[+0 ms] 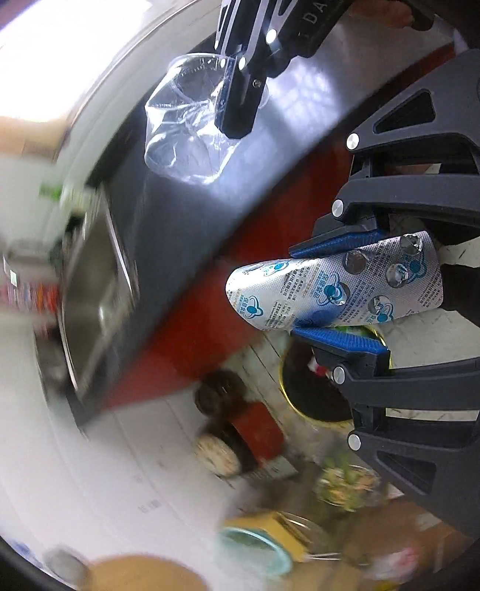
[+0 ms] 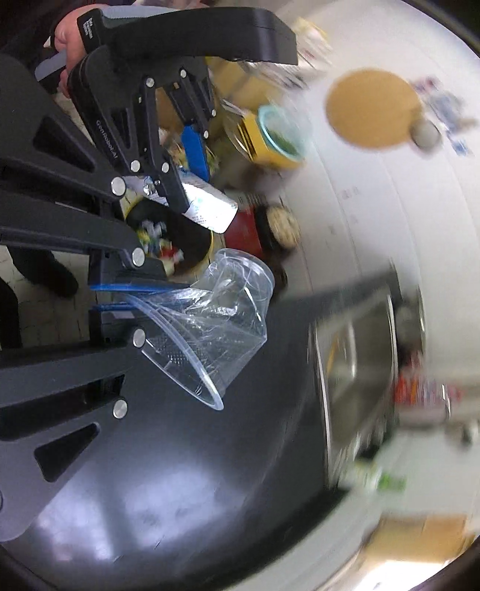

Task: Collect trash
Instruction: 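Carry blister pack and clear cup to the black bin and release both inside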

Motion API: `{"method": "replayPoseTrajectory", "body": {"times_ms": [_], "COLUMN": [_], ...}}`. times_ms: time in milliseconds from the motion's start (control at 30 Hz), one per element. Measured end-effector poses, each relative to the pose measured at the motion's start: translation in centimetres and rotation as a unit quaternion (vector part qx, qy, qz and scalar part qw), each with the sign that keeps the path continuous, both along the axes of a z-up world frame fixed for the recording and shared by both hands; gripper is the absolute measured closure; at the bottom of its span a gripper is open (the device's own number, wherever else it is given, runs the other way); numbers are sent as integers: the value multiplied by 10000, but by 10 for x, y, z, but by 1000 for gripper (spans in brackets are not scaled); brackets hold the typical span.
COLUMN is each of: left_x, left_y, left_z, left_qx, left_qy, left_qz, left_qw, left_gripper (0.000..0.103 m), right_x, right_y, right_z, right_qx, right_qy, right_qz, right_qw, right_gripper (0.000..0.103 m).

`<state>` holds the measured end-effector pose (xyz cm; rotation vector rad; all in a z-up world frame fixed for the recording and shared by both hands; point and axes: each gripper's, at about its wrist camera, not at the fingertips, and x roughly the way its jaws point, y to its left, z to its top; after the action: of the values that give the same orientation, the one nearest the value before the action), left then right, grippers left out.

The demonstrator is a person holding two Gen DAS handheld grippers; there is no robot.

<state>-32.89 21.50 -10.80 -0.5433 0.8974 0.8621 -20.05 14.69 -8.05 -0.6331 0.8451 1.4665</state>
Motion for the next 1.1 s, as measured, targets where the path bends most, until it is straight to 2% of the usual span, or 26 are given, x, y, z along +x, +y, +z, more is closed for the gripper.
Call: {"method": "replayPoseTrajectory", "body": {"times_ms": [167,400,667,867,967,1000,1033,1067,1100], "left_x": [-60,-99,-118,-124,-125,-126,-125,-126,-126], "left_y": [30,63,86,90,93,94,95,95,95], "left_z": [-38,-99,-156,-176,-182,-185,-185,-187,-186], "left_qx": [-268,-576,-971,-1185,-1226,-1277,-1317,-1323,-1298], "left_qy": [-38,-39,-94,-180,-180,-216,-241,-227,-219], "left_qz": [503,836,962,1032,1087,1133,1152,1207,1239], "left_qw": [9984,9948,9906,9874,9863,9851,9843,9836,9835], "left_gripper": [65,64,63,58,52,47,38,33,22], "right_x": [-66,-114,-133,-131,-135,-135,-135,-134,-134], "right_y": [59,130,175,187,194,196,199,200,202], "right_z": [-36,-109,-174,-188,-194,-197,-199,-201,-203], "right_qx": [-349,-1082,-1744,-1929,-2000,-2041,-2099,-2144,-2154], "right_qy": [246,547,688,678,703,734,779,802,833], "right_qz": [712,968,1015,988,1020,1020,1018,1007,989], "right_qw": [9965,9879,9770,9739,9719,9709,9693,9682,9679], "right_gripper": [98,98,98,98,98,97,93,73,53]}}
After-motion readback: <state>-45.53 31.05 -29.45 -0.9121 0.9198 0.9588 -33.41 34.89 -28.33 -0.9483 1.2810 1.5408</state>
